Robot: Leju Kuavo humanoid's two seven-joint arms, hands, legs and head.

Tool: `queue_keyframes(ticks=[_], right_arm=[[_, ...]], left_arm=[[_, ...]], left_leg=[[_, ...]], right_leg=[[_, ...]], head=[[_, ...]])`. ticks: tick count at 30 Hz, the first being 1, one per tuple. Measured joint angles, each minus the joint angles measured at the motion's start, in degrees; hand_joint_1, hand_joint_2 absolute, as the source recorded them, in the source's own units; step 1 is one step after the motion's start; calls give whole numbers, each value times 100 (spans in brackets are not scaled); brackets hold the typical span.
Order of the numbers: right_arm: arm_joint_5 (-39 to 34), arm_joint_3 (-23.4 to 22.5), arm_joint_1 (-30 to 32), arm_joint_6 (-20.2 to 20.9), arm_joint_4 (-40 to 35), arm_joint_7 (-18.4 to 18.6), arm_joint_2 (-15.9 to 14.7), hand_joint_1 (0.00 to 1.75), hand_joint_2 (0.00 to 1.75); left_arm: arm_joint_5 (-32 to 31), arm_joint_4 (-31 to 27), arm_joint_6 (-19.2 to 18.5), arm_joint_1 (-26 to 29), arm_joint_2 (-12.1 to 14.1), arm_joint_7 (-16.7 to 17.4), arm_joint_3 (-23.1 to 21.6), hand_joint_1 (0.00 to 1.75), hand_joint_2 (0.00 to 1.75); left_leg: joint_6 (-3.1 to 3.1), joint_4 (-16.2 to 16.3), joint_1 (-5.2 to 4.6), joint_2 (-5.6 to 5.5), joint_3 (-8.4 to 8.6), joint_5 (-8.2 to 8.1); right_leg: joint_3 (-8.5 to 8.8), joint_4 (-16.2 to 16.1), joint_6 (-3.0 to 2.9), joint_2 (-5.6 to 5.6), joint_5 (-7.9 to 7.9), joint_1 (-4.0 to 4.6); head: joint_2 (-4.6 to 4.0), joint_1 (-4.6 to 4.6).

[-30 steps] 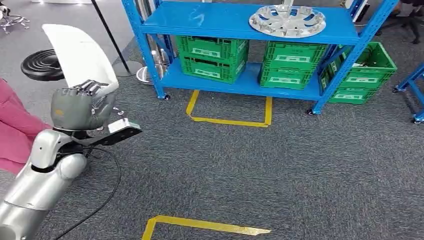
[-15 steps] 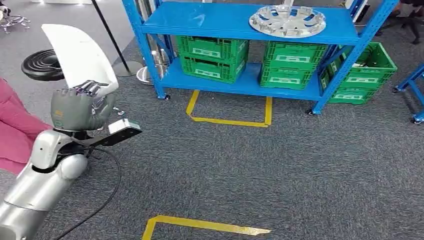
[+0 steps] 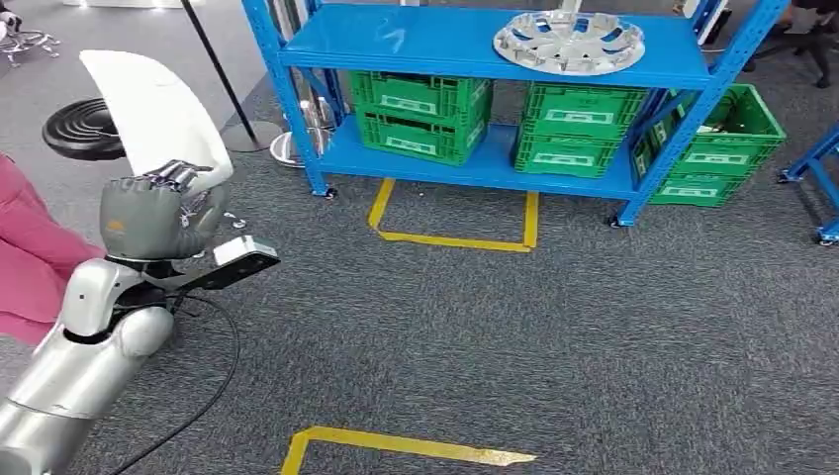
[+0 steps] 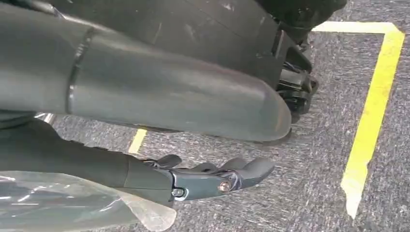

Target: Take the parts from the cabinet and place them on the table.

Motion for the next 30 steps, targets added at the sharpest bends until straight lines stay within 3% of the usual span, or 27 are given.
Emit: queue_keyframes(ticks=[14, 19, 20, 21, 22, 24, 25, 26, 27, 28, 29, 30], right_arm=[[57, 0, -4, -199, 0, 90, 0, 0, 0], [59, 0, -12, -201, 0, 103, 0, 0, 0], [61, 0, -18, -201, 0, 103, 0, 0, 0], [61, 0, -14, -201, 0, 103, 0, 0, 0], [63, 0, -17, -201, 0, 105, 0, 0, 0], [63, 2, -16, -199, 0, 107, 0, 0, 0], [63, 0, -13, -199, 0, 112, 0, 0, 0], [63, 2, -11, -199, 0, 114, 0, 0, 0], [63, 2, -9, -199, 0, 114, 0, 0, 0], [63, 0, -9, -199, 0, 114, 0, 0, 0], [63, 2, -12, -201, 2, 114, 0, 0, 0], [63, 2, -14, -201, 0, 114, 0, 0, 0]], left_arm=[[-20, -26, -2, 23, 15, 9, 11, 175, 175], [-22, -31, -2, 23, 35, 11, 26, 175, 175], [-22, -48, -2, 24, 44, 13, 31, 175, 175], [-22, -59, -2, 23, 46, 13, 33, 175, 175], [-24, -66, 0, 15, 46, 13, 33, 175, 175], [-24, -72, 0, 32, 44, 15, 31, 175, 175], [-26, -70, 0, 46, 44, 15, 26, 175, 175], [-26, -72, 0, 59, 44, 15, 24, 175, 175], [-26, -70, 0, 72, 44, 15, 24, 175, 175], [-26, -72, 0, 77, 44, 15, 26, 175, 175], [-26, -72, 0, 73, 44, 15, 26, 175, 175], [-26, -72, 0, 67, 42, 15, 24, 175, 175]], left_leg=[[23, 39, -13, 0, -17, -12], [89, 64, -33, -8, -46, -22], [129, -4, -16, -20, -29, 11], [145, -79, 36, -26, 13, 63], [168, -105, 41, -45, 17, 82], [186, -101, 44, -90, -24, 99], [181, -99, 44, -120, -48, 111], [168, -97, 48, -163, -66, 126], [144, -96, 55, -213, -78, 142], [121, -88, 70, -266, -92, 157], [95, -72, 88, -330, -108, 170], [57, -29, 104, -388, -133, 172]], right_leg=[[-3, -2, 20, -1, 12, -15], [7, -17, 72, -22, 27, -27], [21, -30, 105, -33, 26, -8], [-46, 20, 122, -11, -35, -23], [-106, 189, 147, 6, -221, -19], [-481, 1114, 173, 7, -747, -43], [-679, 1567, 190, 7, -936, -53], [-762, 1783, 202, 7, -981, -62], [-703, 1711, 210, 7, -894, -78], [-509, 1383, 221, 10, -702, -95], [-209, 862, 232, 44, -463, -118], [115, 303, 252, 214, -264, -159]], head=[[0, -4], [0, 0], [0, -7], [0, 0], [0, 26], [0, 28], [0, 28], [0, 33], [0, 26], [0, 31], [0, 26], [0, 31]])
